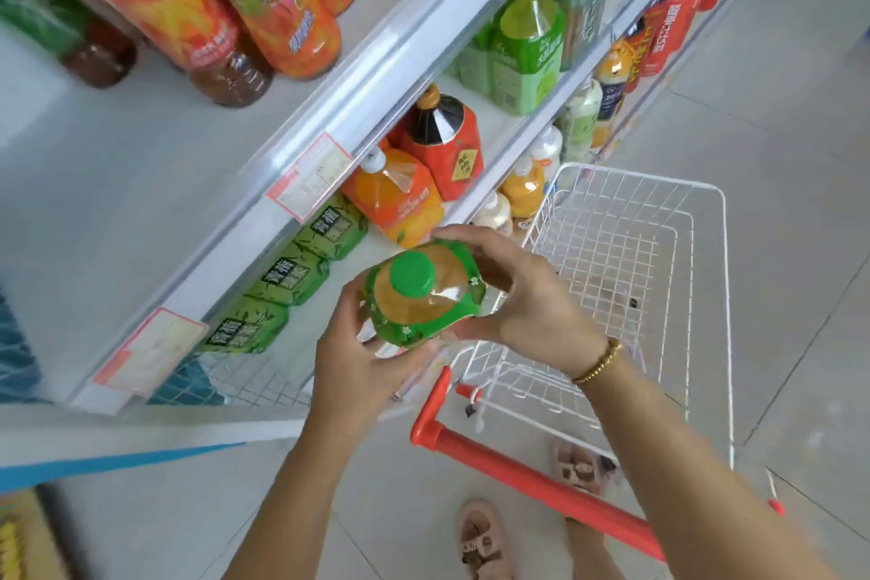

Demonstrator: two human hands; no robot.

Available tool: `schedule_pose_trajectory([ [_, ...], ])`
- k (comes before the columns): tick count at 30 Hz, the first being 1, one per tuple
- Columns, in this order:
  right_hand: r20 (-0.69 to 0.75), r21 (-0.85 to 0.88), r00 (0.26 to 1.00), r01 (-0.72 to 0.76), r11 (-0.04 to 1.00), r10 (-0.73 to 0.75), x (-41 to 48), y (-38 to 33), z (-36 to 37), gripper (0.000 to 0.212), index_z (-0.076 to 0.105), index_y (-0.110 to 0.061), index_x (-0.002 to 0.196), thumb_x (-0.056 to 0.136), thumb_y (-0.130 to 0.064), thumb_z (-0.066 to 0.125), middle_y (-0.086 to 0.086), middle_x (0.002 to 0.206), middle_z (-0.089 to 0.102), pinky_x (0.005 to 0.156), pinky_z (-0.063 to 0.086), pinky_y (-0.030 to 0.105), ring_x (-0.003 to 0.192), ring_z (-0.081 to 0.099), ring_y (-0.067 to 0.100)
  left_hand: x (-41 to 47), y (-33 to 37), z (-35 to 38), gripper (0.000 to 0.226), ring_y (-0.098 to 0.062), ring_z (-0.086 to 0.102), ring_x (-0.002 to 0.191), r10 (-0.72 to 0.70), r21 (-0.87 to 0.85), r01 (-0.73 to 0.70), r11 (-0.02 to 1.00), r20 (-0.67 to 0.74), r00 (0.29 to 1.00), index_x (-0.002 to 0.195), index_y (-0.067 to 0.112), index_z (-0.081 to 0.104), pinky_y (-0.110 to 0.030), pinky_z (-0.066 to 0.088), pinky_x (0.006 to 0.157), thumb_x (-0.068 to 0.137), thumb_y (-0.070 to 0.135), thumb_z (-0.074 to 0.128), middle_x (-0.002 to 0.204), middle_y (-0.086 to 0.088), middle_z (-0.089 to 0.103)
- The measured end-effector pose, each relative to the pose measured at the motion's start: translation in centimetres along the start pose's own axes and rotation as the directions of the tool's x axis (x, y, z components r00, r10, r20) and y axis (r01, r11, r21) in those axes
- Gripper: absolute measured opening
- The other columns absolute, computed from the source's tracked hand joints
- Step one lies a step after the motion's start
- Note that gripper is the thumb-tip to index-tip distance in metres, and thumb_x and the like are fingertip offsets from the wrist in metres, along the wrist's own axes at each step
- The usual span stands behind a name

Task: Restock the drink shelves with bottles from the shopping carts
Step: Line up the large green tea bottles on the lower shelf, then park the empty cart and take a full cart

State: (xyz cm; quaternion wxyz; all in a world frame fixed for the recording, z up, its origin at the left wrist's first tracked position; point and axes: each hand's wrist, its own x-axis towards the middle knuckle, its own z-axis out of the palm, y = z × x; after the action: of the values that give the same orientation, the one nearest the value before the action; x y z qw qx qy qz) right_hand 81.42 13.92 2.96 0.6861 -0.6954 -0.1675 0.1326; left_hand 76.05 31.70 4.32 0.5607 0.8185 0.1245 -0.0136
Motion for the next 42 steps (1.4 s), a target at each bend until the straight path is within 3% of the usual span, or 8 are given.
schedule_pose_trajectory([
  [5, -0.148, -0.117, 0.989, -0.039, 0.992, 0.022, 2.5, 2.8, 4.4, 0.051, 0.061, -0.015, 0.118, 0.070, -0.011, 0.080, -0.009, 0.118, 0.061, 0.098, 0.046, 0.024, 0.110, 0.059, 0.007, 0.5, -3.2, -2.7, 0.074, -0.018, 0.057, 0.112, -0.028, -0.003, 0.028, 1.000, -0.285, 0.958, 0.125, 0.010, 0.049, -0.004, 0.048, 0.068, 0.061, -0.001, 0.084, 0.123, -0.007, 0.059],
  [11, -0.386, -0.395, 0.808, -0.581, 0.711, 0.445, 1.4, 8.9, 4.2, 0.064, 0.048, -0.009, 0.130, 0.075, -0.029, 0.076, 0.011, 0.128, 0.049, 0.097, 0.046, 0.033, 0.109, 0.056, 0.024, 3.4, -6.5, -3.2, 0.070, -0.016, 0.050, 0.112, -0.014, 0.051, 0.041, 0.998, -0.453, 0.891, 0.127, 0.003, 0.047, 0.004, 0.043, 0.071, 0.065, 0.000, 0.081, 0.125, -0.007, 0.050],
  [20, -0.279, -0.402, 0.785, -0.619, 0.675, 0.553, -0.9, 10.5, 7.0, 0.064, 0.044, -0.013, 0.137, 0.081, -0.030, 0.070, 0.006, 0.128, 0.052, 0.095, 0.048, 0.029, 0.108, 0.057, 0.017, 8.9, -9.5, -2.8, 0.067, -0.024, 0.057, 0.111, -0.014, 0.004, 0.017, 1.000, -0.452, 0.892, 0.124, 0.007, 0.053, -0.001, 0.046, 0.071, 0.064, 0.005, 0.084, 0.125, -0.014, 0.056],
  [27, -0.283, -0.407, 0.788, -0.615, 0.675, 0.547, -1.3, 10.3, 7.1, 0.041, 0.060, -0.010, 0.121, 0.086, -0.030, 0.064, 0.006, 0.118, 0.060, 0.092, 0.047, 0.025, 0.105, 0.059, 0.016, 9.8, -9.1, -1.9, 0.056, -0.021, 0.060, 0.109, -0.217, -0.277, 0.088, 0.957, -0.477, 0.852, 0.114, 0.012, 0.047, -0.013, 0.054, 0.074, 0.070, 0.001, 0.079, 0.124, -0.012, 0.058],
  [30, -0.260, -0.414, 0.798, -0.601, 0.684, 0.544, -2.3, 9.6, 6.6, 0.037, 0.061, -0.011, 0.120, 0.088, -0.029, 0.062, 0.005, 0.119, 0.060, 0.093, 0.047, 0.027, 0.107, 0.058, 0.016, 9.4, -8.1, -1.9, 0.054, -0.019, 0.061, 0.108, -0.277, -0.235, 0.195, 0.952, -0.393, 0.877, 0.120, 0.005, 0.047, -0.017, 0.052, 0.083, 0.075, 0.005, 0.076, 0.122, -0.012, 0.061],
  [34, -0.209, -0.497, 0.774, -0.611, 0.617, 0.598, -6.2, 7.8, 3.9, 0.031, 0.065, -0.013, 0.115, 0.088, -0.027, 0.061, 0.002, 0.118, 0.064, 0.092, 0.047, 0.027, 0.103, 0.061, 0.016, 5.1, -4.0, -0.1, 0.045, -0.015, 0.059, 0.099, -0.348, 0.081, 0.357, 0.931, -0.100, 0.932, 0.123, 0.007, 0.053, -0.022, 0.043, 0.083, 0.083, 0.022, 0.068, 0.110, 0.001, 0.061],
  [37, -0.231, -0.539, 0.719, -0.656, 0.529, 0.656, -11.0, 5.9, 1.0, 0.028, 0.065, -0.016, 0.111, 0.087, -0.031, 0.061, 0.002, 0.114, 0.065, 0.091, 0.047, 0.027, 0.102, 0.062, 0.017, -1.3, -2.0, 2.1, 0.025, -0.007, 0.062, 0.089, -0.190, 0.392, 0.071, 0.917, 0.274, 0.943, 0.103, 0.018, 0.061, -0.015, 0.045, 0.073, 0.083, 0.030, 0.068, 0.094, 0.010, 0.064],
  [42, -0.267, -0.666, 0.634, -0.666, 0.337, 0.725, -20.5, 2.1, -2.0, 0.037, 0.060, -0.040, 0.104, 0.081, -0.065, 0.048, -0.019, 0.101, 0.062, 0.107, 0.028, 0.036, 0.103, 0.057, 0.006, -10.7, -3.9, 4.8, 0.045, -0.015, 0.056, 0.111, -0.113, 0.549, -0.480, 0.684, 0.730, 0.674, 0.127, 0.021, 0.051, -0.031, 0.044, 0.095, 0.087, 0.040, 0.060, 0.120, 0.003, 0.057],
])
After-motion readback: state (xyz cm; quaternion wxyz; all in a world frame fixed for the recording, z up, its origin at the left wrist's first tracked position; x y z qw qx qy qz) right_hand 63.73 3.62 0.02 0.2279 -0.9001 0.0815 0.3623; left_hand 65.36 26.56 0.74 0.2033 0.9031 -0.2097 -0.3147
